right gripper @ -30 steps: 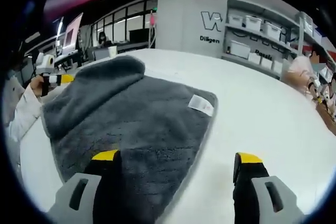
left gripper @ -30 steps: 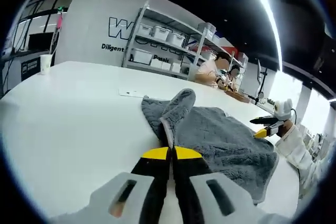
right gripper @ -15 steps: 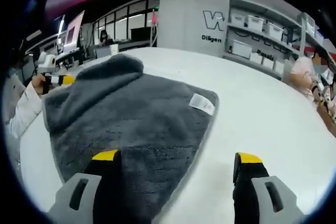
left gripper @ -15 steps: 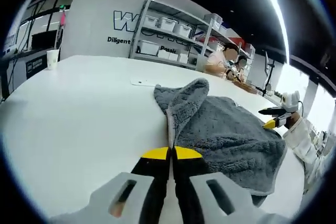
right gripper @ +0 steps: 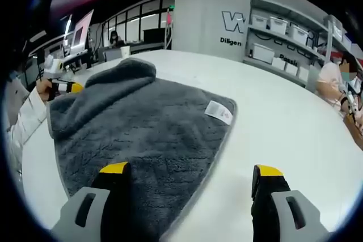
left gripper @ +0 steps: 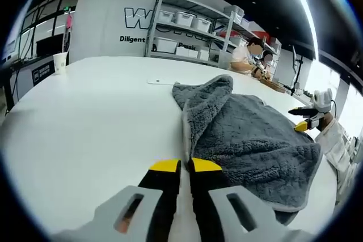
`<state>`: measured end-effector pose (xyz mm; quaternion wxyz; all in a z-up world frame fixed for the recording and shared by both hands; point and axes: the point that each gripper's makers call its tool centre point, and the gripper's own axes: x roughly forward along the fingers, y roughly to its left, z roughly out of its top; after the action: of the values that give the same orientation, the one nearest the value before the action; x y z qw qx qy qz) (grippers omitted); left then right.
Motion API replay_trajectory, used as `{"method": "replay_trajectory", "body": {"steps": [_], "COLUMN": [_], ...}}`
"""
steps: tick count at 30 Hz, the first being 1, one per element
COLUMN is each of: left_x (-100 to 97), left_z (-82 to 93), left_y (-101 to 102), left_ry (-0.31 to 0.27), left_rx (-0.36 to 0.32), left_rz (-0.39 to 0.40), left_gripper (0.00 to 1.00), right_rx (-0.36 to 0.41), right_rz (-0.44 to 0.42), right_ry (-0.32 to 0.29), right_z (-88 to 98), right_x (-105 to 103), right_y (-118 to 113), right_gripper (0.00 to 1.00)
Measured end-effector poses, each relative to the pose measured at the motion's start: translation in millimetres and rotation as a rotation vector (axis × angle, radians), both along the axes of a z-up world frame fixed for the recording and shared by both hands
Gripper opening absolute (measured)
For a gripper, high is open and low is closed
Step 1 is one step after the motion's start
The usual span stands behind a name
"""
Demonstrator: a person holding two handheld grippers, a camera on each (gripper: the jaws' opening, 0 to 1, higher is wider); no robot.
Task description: Open the folded towel by lifting each exposed corner and separating the folded layers until the towel lies flat within the target outline without major curled edges
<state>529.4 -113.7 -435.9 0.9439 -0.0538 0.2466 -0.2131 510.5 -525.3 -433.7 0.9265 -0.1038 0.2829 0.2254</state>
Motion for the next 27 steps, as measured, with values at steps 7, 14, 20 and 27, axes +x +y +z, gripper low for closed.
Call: {"method": "replay_trajectory", "body": {"steps": [7, 14, 20, 27], "left_x": [5.8, 4.1, 2.4, 0.4], "left_z": [20.2, 19.0, 15.3, 14.1], "left_y": [2, -15, -20, -23], "left_ry": [-0.070, -0.040, -0.024, -0.026], "left_rx": [-0.123, -0.241, -0.241, -0.221], "left_rz": [0.034, -0.024, -0.032, -0.037], "left_gripper": [0.25, 0.56, 0.36, 0.06], "right_rx": [0.000, -0.003, -0.009, -0.006], "right_rz": [0.000, 0.002, 0.013, 0.054], "right_ry": [-0.005, -0.003, -0.002, -0.014], "right_z": [1.4, 0.7, 0.1, 2.1], "right_x": [0, -1, -1, -2], "right_y": [0, 0, 4, 15], "right_gripper": [0.87, 0.87, 0.86, 0.87]}}
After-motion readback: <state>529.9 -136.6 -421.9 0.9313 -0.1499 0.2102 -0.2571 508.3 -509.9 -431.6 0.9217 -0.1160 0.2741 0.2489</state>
